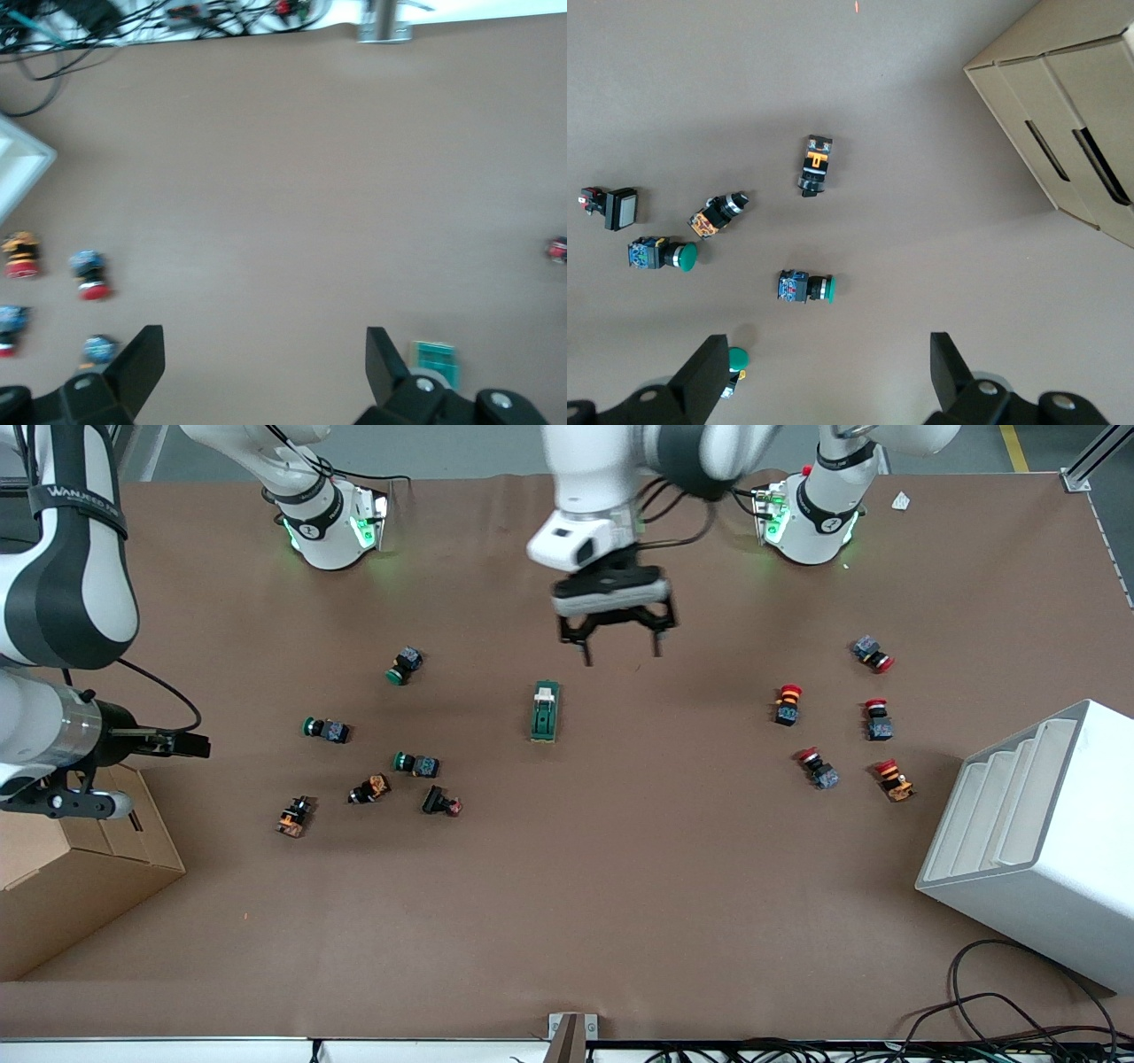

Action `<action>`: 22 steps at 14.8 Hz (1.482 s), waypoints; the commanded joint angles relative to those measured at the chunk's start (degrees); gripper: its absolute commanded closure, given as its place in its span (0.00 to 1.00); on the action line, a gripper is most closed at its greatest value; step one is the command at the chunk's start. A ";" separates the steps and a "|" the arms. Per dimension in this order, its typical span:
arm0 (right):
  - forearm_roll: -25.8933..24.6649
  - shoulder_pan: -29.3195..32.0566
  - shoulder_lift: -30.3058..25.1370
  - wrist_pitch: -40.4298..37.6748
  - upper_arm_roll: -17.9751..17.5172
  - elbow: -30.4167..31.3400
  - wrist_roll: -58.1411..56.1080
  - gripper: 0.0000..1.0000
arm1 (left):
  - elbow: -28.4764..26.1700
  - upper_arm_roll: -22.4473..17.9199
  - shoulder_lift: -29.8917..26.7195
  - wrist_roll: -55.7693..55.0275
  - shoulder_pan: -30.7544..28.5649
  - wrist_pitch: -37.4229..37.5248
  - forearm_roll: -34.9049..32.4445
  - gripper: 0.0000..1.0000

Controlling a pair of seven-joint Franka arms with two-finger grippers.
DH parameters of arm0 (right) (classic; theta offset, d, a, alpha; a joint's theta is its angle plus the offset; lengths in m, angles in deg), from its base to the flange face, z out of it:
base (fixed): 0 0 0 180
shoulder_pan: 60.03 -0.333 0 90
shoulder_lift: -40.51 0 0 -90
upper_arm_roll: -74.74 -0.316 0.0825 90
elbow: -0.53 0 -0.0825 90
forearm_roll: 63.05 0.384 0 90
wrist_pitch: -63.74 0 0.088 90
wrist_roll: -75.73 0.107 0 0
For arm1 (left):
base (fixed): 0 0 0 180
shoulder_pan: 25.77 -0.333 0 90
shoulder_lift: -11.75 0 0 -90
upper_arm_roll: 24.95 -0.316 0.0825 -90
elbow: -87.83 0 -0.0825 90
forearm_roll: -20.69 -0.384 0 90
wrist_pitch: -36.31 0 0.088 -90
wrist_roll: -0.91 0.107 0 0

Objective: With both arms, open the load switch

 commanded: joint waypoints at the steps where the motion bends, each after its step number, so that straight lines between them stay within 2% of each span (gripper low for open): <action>1: -1.31 0.94 -1.13 -0.18 -1.30 0.17 -0.33 0.00 | 3.02 0.45 -2.21 9.42 -6.65 6.13 5.24 0.00; 3: -1.05 1.98 -1.13 -0.26 -1.30 0.08 -0.51 0.00 | 5.74 0.45 -2.73 15.49 -12.01 8.77 9.98 0.00; 9: -1.13 2.25 -0.60 -3.69 -1.39 -2.90 -0.42 0.00 | 7.69 -0.07 -6.24 27.00 -28.09 14.04 22.20 0.00; 10: -1.31 1.99 -0.60 -4.13 -1.39 -2.99 -0.42 0.00 | 7.60 -0.86 -6.77 30.51 -29.16 15.27 22.92 0.00; 14: -0.70 2.34 -0.60 -4.22 -1.48 -4.14 -0.42 0.00 | 7.60 -9.37 -8.36 44.75 -29.09 19.23 23.89 0.00; 16: -0.78 1.91 -0.60 -5.27 -1.48 -4.40 -0.16 0.00 | 7.34 -12.80 -9.41 49.24 -29.26 20.55 27.66 0.00; 19: -0.52 1.99 -0.69 -6.15 -1.57 -5.28 -0.16 0.00 | 7.34 -13.52 -9.59 53.21 -30.22 21.79 27.85 0.00; 22: -0.25 1.90 -1.12 -8.60 -1.92 -5.28 0.28 0.00 | 7.43 -9.94 -9.68 52.17 -34.08 23.11 28.90 0.00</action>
